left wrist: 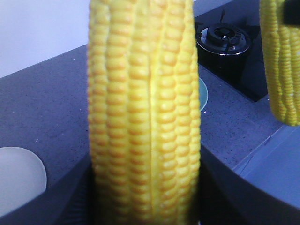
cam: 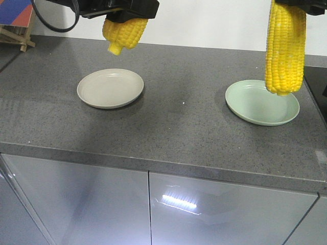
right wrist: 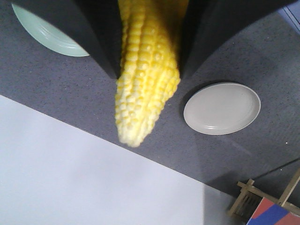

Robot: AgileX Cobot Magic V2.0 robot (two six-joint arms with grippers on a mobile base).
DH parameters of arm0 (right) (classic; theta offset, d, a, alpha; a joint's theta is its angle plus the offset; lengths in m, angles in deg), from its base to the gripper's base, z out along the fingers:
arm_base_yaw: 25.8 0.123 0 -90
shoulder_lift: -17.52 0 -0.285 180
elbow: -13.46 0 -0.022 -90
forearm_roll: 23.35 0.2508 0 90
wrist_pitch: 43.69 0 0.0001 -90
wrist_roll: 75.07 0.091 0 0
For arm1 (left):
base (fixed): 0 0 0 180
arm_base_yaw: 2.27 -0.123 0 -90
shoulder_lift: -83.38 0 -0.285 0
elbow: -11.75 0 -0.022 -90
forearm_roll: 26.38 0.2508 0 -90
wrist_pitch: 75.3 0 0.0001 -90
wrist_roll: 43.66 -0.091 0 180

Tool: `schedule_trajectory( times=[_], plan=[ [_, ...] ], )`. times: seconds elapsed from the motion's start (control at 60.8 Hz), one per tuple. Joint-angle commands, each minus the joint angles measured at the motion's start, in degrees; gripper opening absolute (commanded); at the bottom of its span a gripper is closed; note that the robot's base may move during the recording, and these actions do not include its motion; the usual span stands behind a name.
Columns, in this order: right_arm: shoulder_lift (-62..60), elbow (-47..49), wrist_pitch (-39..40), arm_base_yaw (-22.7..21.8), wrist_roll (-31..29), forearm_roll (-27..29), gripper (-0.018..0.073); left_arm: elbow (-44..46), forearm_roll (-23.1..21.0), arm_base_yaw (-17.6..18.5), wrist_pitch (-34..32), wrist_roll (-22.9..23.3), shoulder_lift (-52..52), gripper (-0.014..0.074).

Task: Distribute corn equally
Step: 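Drive up to the counter edge, centering between the two plates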

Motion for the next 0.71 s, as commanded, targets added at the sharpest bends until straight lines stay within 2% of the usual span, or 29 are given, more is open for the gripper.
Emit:
schedule_trajectory(
  times=[0.0,0.691],
  plan=[
    [-1.62,1.74,3.84,-0.15,-0.34,1.07,-0.0005,1.81,-1.16,0.05,-3.82,0.52,2.12,-0.0006],
    [-1.62,1.74,3.84,-0.15,-0.34,1.07,-0.0005,1.81,-1.16,0.05,-3.82,0.52,2.12,-0.0006]
  ],
)
